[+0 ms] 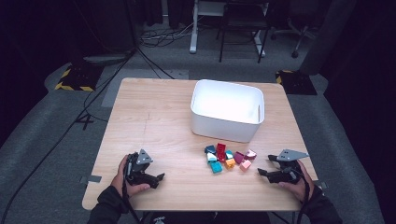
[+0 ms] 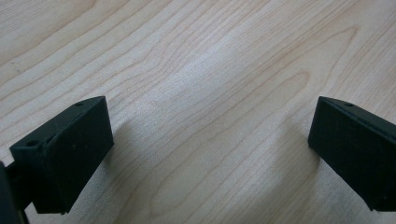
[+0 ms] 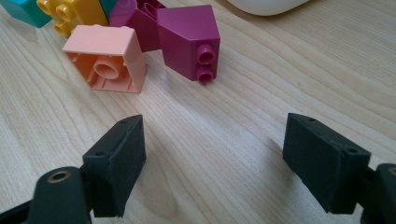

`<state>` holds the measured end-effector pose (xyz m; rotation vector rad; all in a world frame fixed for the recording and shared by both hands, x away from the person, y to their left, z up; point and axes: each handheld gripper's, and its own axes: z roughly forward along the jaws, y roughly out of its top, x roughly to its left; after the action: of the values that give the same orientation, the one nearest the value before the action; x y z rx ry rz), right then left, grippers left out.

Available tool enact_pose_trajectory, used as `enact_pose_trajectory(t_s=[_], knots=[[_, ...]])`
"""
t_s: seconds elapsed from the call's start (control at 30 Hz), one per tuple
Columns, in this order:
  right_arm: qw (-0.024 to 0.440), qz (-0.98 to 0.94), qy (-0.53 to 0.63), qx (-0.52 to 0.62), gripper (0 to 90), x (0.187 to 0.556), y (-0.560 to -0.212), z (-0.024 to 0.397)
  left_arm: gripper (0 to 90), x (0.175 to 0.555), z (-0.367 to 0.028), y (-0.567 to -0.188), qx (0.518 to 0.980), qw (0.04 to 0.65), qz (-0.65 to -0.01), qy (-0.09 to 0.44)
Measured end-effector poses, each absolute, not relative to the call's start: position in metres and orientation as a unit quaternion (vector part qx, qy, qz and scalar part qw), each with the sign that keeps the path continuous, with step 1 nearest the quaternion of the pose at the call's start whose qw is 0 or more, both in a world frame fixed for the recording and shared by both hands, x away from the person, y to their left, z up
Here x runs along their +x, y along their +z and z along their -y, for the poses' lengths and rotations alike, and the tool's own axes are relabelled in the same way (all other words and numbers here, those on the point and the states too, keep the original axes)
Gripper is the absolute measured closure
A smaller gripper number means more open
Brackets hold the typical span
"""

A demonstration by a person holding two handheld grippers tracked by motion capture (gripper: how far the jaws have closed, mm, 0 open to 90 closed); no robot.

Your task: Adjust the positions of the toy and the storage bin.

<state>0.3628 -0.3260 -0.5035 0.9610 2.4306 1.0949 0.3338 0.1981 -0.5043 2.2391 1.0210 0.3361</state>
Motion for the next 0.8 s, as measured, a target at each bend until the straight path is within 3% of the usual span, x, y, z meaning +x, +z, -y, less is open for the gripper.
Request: enact_pose_trajectory(t_s=[0.53,0.8], knots=[[0.15,-0.827,0.401,0.365,22.0,0.367,-0.498,0.337,0.2,0.334,-0.199,-0.504,0.853,0.325,-0.387,0.129],[0.164,-0.818,0.403,0.376,32.1,0.367,-0.483,0.339,0.3,0.335,-0.201,-0.504,0.854,0.323,-0.387,0.129]])
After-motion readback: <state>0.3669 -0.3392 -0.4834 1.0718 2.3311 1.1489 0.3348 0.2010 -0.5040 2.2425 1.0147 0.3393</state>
